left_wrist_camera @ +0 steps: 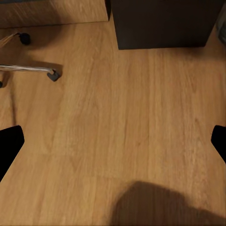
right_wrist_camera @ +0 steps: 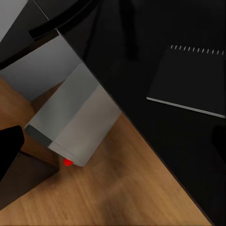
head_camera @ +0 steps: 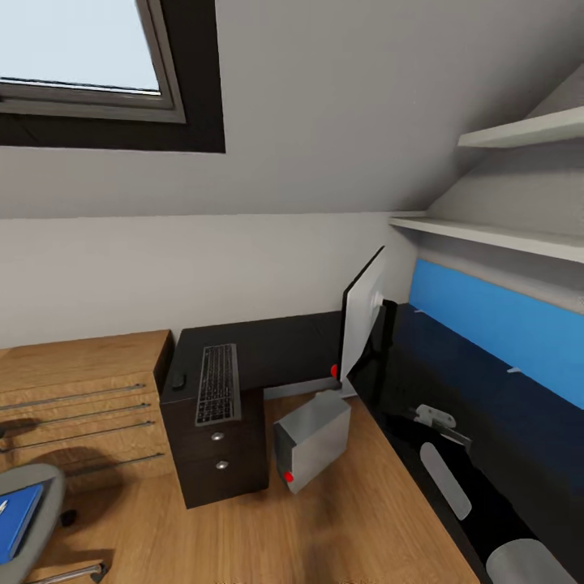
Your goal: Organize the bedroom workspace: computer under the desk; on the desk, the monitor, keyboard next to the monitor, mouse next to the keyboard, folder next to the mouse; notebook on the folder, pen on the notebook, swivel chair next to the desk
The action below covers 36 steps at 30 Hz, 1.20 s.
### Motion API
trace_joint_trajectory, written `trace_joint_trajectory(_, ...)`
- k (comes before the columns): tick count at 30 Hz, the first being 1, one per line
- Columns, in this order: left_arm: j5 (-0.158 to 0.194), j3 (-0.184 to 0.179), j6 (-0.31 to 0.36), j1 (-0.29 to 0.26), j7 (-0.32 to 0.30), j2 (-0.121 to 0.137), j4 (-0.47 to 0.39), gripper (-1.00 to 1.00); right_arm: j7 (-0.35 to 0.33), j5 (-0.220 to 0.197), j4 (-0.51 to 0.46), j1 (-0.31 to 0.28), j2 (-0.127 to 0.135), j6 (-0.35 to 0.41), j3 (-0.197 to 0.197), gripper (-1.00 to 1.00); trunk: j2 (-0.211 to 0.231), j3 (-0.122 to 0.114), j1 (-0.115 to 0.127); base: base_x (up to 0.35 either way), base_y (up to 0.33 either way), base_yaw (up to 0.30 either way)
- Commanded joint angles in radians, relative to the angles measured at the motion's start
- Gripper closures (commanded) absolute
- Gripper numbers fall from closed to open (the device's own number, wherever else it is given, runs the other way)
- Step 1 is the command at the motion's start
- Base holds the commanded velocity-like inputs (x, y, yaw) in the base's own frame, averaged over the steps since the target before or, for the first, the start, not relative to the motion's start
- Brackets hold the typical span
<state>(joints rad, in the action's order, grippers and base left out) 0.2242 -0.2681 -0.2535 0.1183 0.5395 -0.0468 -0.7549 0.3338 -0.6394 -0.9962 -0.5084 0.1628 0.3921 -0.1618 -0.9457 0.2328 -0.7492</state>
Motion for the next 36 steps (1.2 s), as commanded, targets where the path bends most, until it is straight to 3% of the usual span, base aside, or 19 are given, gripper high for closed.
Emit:
trace_joint_trajectory(1,0.010,-0.004,-0.006,0.000,0.003,0.001,-0.001,-1.00,0.010,-0.009,-0.002,-0.001,0.001,0.001,-0.004,-1.00,-0.001,0.003,0.000,0.000,0.000,-0.073)
trace_joint_trajectory(16,0.010,-0.004,-0.006,0.000,0.004,0.001,0.000,-1.00,0.010,-0.009,-0.002,-0.001,0.001,-0.009,0.018,-1.00,-0.001,0.008,0.000,0.000,0.000,-0.027)
trace_joint_trajectory(28,0.010,-0.003,-0.007,0.000,0.003,0.001,0.000,-1.00,0.008,-0.008,0.003,-0.001,0.009,-0.012,0.018,-1.00,-0.001,0.008,0.000,0.000,0.000,-0.249)
trace_joint_trajectory(36,0.009,-0.003,-0.040,0.000,0.005,0.000,-0.001,-1.00,0.006,0.006,0.029,-0.001,0.018,-0.067,0.016,-1.00,-0.001,0.008,0.000,0.000,0.000,-0.255)
